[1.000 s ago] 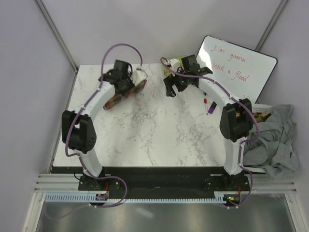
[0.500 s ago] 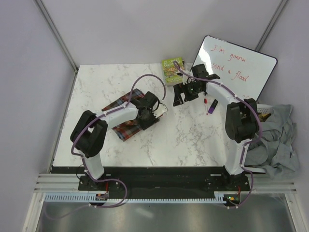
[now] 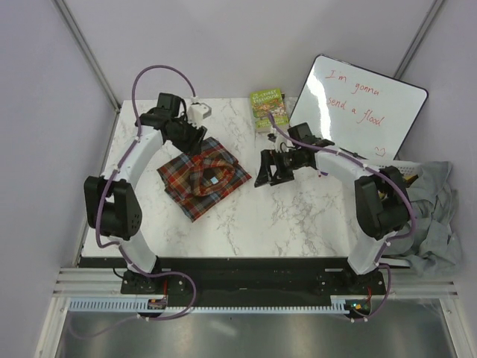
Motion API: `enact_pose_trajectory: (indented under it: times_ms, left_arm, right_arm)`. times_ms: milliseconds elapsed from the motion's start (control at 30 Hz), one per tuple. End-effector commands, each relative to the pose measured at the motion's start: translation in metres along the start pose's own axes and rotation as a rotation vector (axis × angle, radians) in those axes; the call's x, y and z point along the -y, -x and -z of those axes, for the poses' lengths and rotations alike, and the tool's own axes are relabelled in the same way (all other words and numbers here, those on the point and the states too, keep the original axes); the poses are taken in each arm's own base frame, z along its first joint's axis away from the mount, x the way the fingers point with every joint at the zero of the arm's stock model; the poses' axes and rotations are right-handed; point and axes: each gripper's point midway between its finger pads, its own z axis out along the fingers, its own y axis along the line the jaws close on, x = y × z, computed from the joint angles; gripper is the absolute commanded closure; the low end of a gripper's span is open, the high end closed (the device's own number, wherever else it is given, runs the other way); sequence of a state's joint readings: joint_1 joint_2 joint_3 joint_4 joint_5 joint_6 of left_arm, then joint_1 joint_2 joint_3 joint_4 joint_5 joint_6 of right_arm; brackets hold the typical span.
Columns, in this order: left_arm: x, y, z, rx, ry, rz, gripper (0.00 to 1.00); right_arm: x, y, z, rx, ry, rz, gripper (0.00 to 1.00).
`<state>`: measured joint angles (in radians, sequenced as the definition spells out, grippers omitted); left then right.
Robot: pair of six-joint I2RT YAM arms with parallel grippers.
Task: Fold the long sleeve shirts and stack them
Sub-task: Fold the shirt
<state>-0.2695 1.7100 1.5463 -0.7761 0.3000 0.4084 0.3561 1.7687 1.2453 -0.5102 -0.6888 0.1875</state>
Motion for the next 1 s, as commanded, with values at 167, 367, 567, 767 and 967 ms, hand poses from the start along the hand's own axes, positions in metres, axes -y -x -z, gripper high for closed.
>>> enact_pose_trajectory:
  times_ms: [167,367,567,767,967]
  left_arm:
    - [0.0,-0.098,-0.039,-0.218,-0.142,0.028,0.5]
    - [0.029,-0.111,-0.028,-0.195,-0.226,0.077,0.5]
    - [0.036,-0.108,-0.006,-0.13,-0.205,-0.005,0.4]
    - [0.035,-0.125,0.001,-0.159,-0.152,-0.096,0.41]
    - [0.037,-0.146,-0.008,-0.243,-0.092,-0.167,0.37]
  right_arm:
    - [-0.027,0.014,-0.077,0.044,0.095,-0.059,0.13]
    - [-0.001,0.036,-0.108,0.072,0.043,-0.07,0.37]
    - [0.004,0.053,-0.115,0.11,0.02,-0.065,0.41]
    - [0.002,0.067,-0.114,0.166,0.02,-0.098,0.39]
    - [0.005,0.071,-0.119,0.177,0.016,-0.127,0.43]
